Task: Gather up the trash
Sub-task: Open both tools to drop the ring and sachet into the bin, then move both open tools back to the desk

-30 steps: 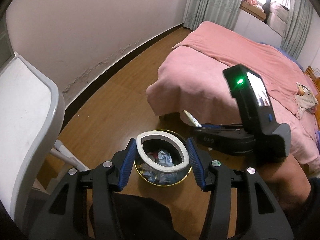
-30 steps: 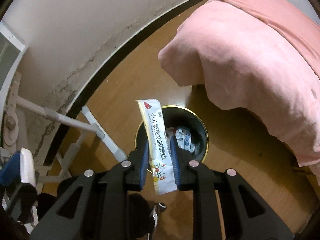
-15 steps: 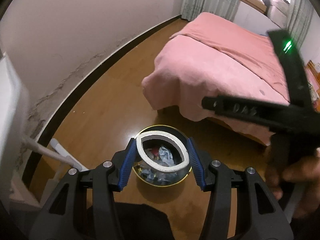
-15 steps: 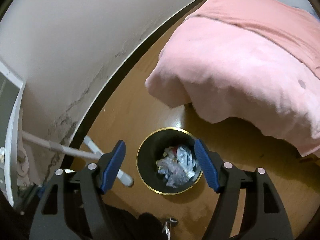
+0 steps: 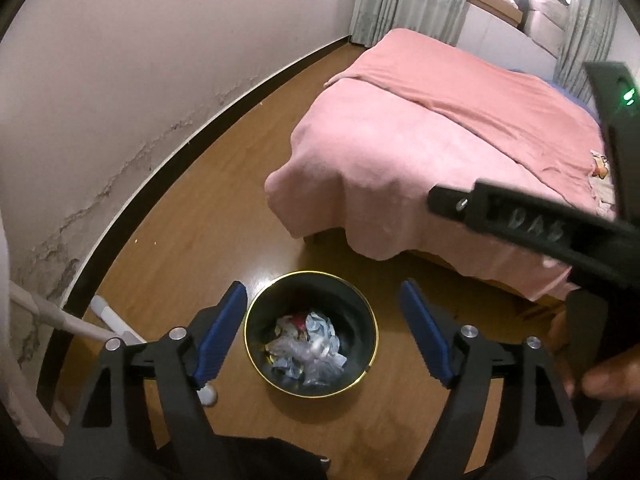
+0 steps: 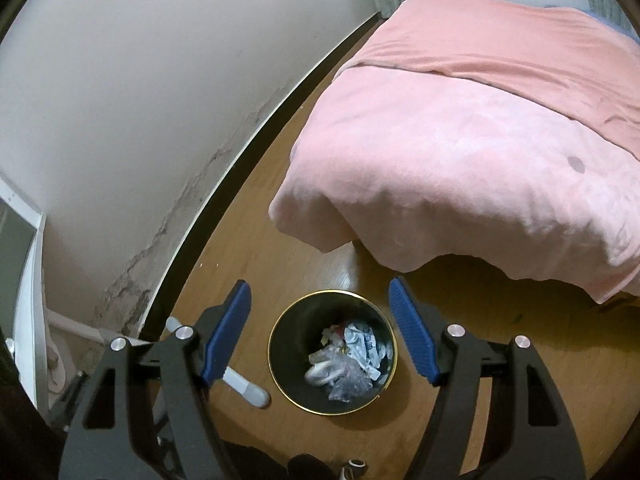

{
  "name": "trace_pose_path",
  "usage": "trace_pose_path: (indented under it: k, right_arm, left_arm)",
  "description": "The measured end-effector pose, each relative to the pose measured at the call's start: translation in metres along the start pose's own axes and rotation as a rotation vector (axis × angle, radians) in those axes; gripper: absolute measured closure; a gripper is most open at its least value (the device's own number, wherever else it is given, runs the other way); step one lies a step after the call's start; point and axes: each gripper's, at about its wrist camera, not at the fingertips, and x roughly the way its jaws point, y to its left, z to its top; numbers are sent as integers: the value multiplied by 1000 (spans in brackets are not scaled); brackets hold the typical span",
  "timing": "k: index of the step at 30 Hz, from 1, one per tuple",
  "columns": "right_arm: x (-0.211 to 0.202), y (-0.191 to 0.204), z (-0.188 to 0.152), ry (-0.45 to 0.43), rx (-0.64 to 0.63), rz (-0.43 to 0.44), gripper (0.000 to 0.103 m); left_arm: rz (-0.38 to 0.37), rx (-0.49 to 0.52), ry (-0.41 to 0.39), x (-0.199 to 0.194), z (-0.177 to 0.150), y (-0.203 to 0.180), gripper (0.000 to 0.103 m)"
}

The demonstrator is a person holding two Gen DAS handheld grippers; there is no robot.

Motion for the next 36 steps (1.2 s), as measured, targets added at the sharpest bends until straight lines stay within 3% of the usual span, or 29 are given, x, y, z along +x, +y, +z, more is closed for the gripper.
trace_pose_path:
  k: [7,10,13,16,20,23,25,27,30,34,36]
  right_arm:
    - [-14,19,-4,-26,-73,10,33]
    - [-28,39,-9,-43,-143,24,33]
    - [-45,72,-20,-53,-232,69,33]
    - [-69,116,-37,-59,-345,151,33]
    - [-99,190,-70,-57,-515,283,30]
    - [-113,243,-96,-50,-636,354,26]
    - [-118,283,-113,-30,-708,401,26]
    - [-119,315,-126,-5,-753,446,26]
    - [-118,363,-143,20,-825,490,26]
    - [-116,424,-159,62,-905,535,26]
    - [-113,450,-164,72,-946,549,26]
  left_arm:
    - [-6,-21,-35,-55,5,15,21]
    - [-16,-34,-92,-112,0,39,13]
    - [63,-65,-156,-172,-12,81,10]
    - [192,-125,-205,-224,-35,146,9]
    - [428,-247,-248,-279,-77,256,7]
    - [612,-378,-218,-300,-106,348,7]
    - [692,-461,-198,-306,-118,390,7]
    - [713,-560,-198,-310,-130,437,7]
    - [707,-607,-199,-304,-133,476,7]
    - [616,-645,-188,-289,-127,508,7]
    - [615,-654,-181,-287,-129,515,7]
